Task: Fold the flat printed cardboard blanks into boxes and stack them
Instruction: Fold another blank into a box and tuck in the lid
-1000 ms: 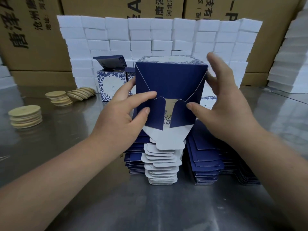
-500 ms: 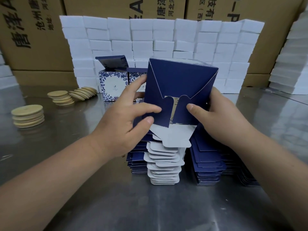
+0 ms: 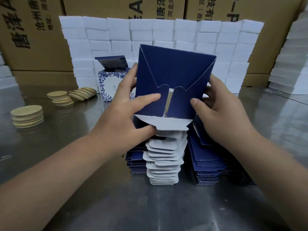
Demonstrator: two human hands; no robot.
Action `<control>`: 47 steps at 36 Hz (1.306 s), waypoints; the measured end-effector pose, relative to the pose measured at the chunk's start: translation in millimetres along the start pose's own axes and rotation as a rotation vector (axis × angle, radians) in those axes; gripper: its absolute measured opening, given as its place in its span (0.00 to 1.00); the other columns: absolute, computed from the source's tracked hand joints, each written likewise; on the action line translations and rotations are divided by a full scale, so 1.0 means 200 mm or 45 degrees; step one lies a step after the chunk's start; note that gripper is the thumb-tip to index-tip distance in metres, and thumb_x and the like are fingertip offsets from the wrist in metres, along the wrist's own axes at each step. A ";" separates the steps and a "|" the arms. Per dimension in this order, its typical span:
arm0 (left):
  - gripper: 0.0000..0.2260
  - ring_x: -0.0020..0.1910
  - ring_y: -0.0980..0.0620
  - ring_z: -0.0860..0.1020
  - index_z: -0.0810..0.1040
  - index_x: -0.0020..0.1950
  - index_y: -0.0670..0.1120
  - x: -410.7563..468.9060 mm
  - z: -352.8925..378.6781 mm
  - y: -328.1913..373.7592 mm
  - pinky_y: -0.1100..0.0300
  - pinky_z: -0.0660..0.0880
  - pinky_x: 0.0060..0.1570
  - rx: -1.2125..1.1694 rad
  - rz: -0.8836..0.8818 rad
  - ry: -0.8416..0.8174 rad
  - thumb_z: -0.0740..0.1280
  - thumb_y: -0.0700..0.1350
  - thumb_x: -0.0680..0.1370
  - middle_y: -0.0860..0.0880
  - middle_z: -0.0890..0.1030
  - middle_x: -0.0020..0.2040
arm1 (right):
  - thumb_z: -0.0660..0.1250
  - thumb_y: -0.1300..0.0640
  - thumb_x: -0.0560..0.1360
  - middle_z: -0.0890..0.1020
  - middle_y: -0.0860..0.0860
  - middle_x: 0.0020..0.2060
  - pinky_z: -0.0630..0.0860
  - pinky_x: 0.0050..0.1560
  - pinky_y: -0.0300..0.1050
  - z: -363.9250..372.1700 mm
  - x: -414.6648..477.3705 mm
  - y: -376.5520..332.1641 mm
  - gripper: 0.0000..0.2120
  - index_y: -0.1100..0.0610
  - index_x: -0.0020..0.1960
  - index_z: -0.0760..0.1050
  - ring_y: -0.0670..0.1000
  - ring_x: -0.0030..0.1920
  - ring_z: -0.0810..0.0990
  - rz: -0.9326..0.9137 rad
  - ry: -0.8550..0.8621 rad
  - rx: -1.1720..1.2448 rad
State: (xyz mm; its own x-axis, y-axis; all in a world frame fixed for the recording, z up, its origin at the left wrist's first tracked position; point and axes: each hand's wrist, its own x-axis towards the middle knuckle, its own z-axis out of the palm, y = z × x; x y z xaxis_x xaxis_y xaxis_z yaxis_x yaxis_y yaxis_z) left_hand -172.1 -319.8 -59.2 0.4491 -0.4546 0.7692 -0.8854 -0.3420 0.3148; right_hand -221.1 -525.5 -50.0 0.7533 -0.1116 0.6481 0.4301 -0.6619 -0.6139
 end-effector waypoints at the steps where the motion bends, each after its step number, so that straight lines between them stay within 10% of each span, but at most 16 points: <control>1: 0.21 0.73 0.52 0.61 0.72 0.59 0.58 0.00 0.00 0.01 0.52 0.66 0.68 -0.023 -0.005 0.031 0.71 0.47 0.67 0.50 0.52 0.76 | 0.62 0.59 0.77 0.74 0.28 0.51 0.69 0.45 0.21 0.00 0.00 0.00 0.26 0.41 0.71 0.62 0.29 0.50 0.76 -0.007 -0.001 -0.002; 8: 0.09 0.61 0.70 0.67 0.73 0.47 0.64 0.00 0.00 0.01 0.80 0.60 0.58 -0.015 -0.078 0.184 0.68 0.51 0.70 0.65 0.59 0.65 | 0.65 0.58 0.75 0.73 0.28 0.47 0.69 0.44 0.20 0.00 0.00 -0.02 0.27 0.42 0.71 0.63 0.29 0.47 0.76 0.002 -0.002 -0.041; 19: 0.09 0.53 0.76 0.67 0.71 0.35 0.60 0.00 0.01 -0.01 0.82 0.59 0.52 0.063 -0.219 0.346 0.69 0.48 0.69 0.68 0.64 0.55 | 0.61 0.48 0.65 0.76 0.36 0.48 0.72 0.37 0.30 0.00 -0.01 -0.07 0.14 0.31 0.46 0.69 0.33 0.45 0.76 0.042 -0.155 -0.025; 26: 0.24 0.48 0.66 0.74 0.64 0.51 0.65 0.01 0.02 0.02 0.73 0.73 0.42 -0.185 -0.378 0.363 0.75 0.51 0.66 0.66 0.72 0.53 | 0.64 0.39 0.66 0.76 0.28 0.43 0.68 0.34 0.21 0.01 -0.02 -0.06 0.07 0.33 0.42 0.69 0.28 0.43 0.75 0.117 -0.078 0.012; 30: 0.29 0.47 0.68 0.74 0.66 0.66 0.62 0.04 0.02 0.01 0.70 0.72 0.41 -0.157 -0.471 0.224 0.70 0.57 0.66 0.63 0.73 0.58 | 0.61 0.37 0.64 0.76 0.28 0.44 0.74 0.43 0.35 0.03 -0.02 -0.05 0.14 0.36 0.49 0.65 0.32 0.44 0.77 0.184 -0.063 -0.007; 36: 0.19 0.44 0.73 0.71 0.69 0.59 0.68 0.03 0.02 0.02 0.81 0.67 0.38 -0.197 -0.492 0.130 0.66 0.59 0.69 0.60 0.71 0.52 | 0.61 0.35 0.64 0.75 0.30 0.46 0.76 0.49 0.45 0.04 -0.03 -0.06 0.24 0.43 0.57 0.66 0.34 0.45 0.77 0.198 -0.010 -0.009; 42: 0.30 0.45 0.75 0.72 0.64 0.70 0.61 0.03 0.04 0.01 0.80 0.69 0.38 -0.270 -0.512 0.156 0.64 0.56 0.67 0.60 0.70 0.53 | 0.63 0.33 0.63 0.77 0.31 0.47 0.76 0.45 0.40 0.05 -0.04 -0.06 0.26 0.40 0.58 0.66 0.33 0.43 0.79 0.205 0.075 0.128; 47: 0.29 0.53 0.69 0.74 0.62 0.69 0.64 0.02 0.06 0.04 0.62 0.75 0.53 -0.346 -0.540 0.191 0.64 0.56 0.68 0.59 0.71 0.61 | 0.65 0.39 0.64 0.74 0.21 0.45 0.71 0.42 0.33 0.07 -0.05 -0.08 0.13 0.30 0.47 0.67 0.28 0.46 0.75 0.122 0.024 0.067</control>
State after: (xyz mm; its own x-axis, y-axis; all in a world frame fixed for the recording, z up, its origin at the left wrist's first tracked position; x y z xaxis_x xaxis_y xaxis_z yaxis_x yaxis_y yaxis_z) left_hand -175.6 -333.2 -60.5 0.7703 -0.1929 0.6079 -0.6377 -0.2359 0.7332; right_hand -229.2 -503.1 -52.2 0.7830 -0.1866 0.5933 0.3823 -0.6080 -0.6958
